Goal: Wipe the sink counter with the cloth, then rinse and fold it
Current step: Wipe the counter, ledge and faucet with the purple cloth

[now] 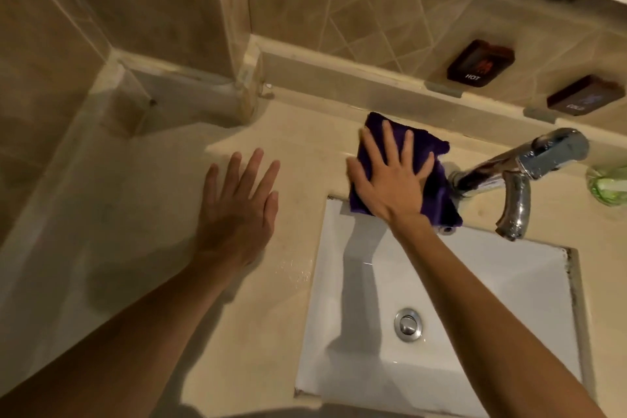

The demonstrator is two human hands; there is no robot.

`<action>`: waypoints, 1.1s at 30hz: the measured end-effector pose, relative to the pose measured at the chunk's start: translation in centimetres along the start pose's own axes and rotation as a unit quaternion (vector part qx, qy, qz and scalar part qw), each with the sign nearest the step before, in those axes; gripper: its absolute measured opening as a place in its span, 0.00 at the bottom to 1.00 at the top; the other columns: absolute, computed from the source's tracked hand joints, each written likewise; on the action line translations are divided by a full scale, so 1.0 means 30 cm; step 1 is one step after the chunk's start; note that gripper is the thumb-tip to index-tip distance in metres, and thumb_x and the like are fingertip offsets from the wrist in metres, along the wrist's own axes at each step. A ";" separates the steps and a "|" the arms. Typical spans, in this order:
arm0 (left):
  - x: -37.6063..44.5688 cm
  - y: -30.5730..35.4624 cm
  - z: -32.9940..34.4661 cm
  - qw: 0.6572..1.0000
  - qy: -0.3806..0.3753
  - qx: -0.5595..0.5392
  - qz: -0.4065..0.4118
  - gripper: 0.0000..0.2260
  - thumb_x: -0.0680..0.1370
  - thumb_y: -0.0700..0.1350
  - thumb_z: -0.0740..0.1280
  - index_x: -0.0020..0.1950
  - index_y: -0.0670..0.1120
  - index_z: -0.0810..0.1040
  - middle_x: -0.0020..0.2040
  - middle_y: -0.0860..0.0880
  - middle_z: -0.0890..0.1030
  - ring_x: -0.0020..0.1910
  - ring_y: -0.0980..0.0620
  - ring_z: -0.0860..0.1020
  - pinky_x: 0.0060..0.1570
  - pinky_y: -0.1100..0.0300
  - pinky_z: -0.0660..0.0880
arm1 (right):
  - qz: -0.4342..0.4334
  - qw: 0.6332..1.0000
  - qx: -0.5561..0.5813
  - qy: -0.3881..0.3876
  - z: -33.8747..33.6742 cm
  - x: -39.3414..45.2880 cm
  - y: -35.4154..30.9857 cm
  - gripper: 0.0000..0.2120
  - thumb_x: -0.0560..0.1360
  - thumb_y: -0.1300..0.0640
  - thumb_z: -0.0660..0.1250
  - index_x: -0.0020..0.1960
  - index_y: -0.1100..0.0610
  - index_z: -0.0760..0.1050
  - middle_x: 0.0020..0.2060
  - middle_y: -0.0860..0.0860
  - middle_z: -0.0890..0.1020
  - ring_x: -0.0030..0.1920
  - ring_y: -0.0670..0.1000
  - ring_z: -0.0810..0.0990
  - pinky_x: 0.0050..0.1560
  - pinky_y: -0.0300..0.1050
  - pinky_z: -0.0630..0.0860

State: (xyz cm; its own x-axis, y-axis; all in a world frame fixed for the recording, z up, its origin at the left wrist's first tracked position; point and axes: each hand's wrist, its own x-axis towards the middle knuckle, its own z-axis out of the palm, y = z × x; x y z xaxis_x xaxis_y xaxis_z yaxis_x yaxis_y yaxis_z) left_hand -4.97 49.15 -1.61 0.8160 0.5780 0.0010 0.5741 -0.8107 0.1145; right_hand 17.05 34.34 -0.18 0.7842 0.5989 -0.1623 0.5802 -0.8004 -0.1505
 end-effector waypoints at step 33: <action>-0.004 0.007 0.000 1.000 0.023 0.005 0.004 0.25 0.85 0.55 0.46 0.82 0.54 0.57 0.83 0.49 0.58 0.81 0.43 0.59 0.78 0.40 0.54 | -0.055 0.998 0.008 0.028 0.046 0.023 -0.226 0.29 0.84 0.41 0.45 0.83 0.46 0.50 0.83 0.48 0.49 0.82 0.59 0.45 0.74 0.76 0.40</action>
State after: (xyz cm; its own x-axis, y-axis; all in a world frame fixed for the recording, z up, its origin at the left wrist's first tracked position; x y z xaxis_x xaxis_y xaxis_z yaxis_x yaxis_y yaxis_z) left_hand -4.94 48.90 -1.58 0.8164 0.5755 0.0478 0.5690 -0.8158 0.1034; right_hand 13.34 40.21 -0.63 0.7275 0.6803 -0.0888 0.6601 -0.7294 -0.1798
